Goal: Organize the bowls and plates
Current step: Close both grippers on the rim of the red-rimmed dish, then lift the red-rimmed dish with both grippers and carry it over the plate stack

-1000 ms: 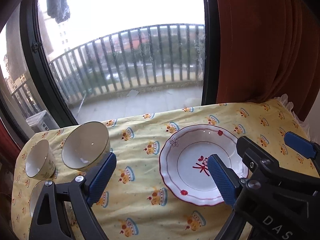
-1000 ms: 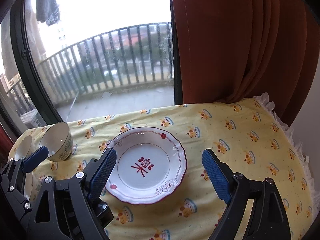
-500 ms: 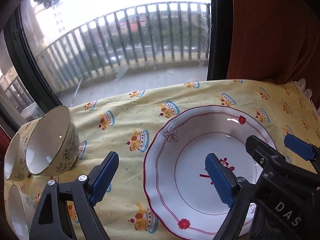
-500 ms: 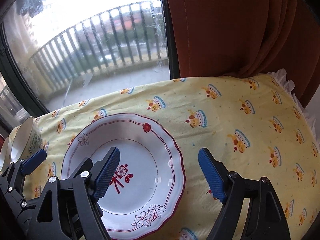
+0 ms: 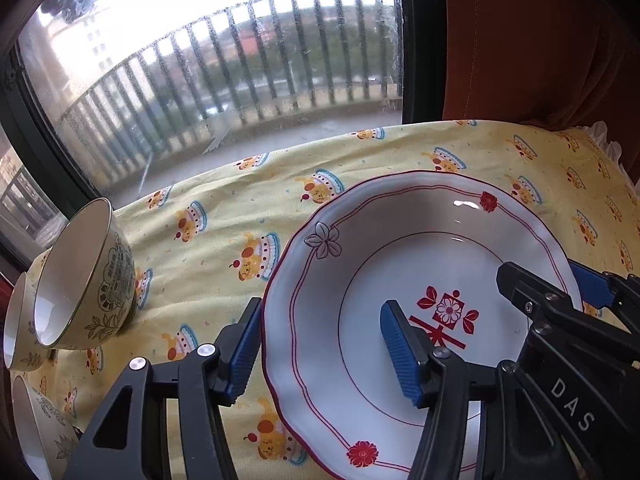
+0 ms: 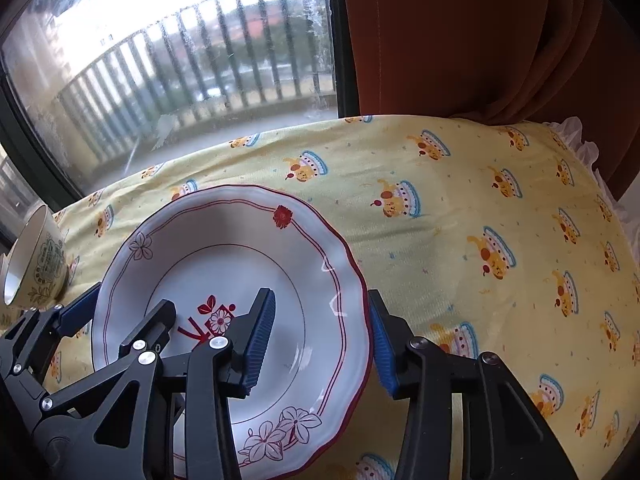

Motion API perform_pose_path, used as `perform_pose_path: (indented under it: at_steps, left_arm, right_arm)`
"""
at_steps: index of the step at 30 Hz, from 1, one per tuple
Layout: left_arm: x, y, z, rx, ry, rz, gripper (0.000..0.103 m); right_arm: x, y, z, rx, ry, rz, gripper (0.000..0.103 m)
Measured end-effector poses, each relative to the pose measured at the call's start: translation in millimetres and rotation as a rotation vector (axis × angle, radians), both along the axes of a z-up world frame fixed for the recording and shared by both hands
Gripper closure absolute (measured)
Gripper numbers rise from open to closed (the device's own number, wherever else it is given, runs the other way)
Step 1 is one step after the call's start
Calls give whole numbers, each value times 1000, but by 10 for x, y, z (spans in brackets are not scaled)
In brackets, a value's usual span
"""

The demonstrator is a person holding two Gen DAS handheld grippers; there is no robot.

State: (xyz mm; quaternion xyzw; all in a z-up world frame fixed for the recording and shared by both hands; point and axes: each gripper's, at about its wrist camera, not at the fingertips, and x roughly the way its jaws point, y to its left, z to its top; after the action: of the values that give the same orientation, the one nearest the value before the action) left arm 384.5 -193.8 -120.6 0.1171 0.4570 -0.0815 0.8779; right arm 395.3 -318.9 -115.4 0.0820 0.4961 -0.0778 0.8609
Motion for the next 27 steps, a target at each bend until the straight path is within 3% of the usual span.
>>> perform_pose_path:
  at_steps: [12, 17, 27]
  left_arm:
    - [-561, 323, 37, -53, 81, -17, 43]
    - [-851, 416, 31, -11, 66, -26, 43]
    - [-1073, 592, 51, -71, 95, -10, 43]
  right_arm:
    - [-583, 286, 208, -22, 52, 90, 54]
    - [-934, 418, 193, 8, 65, 100, 54]
    - [-1163, 567, 193, 14, 64, 94, 54]
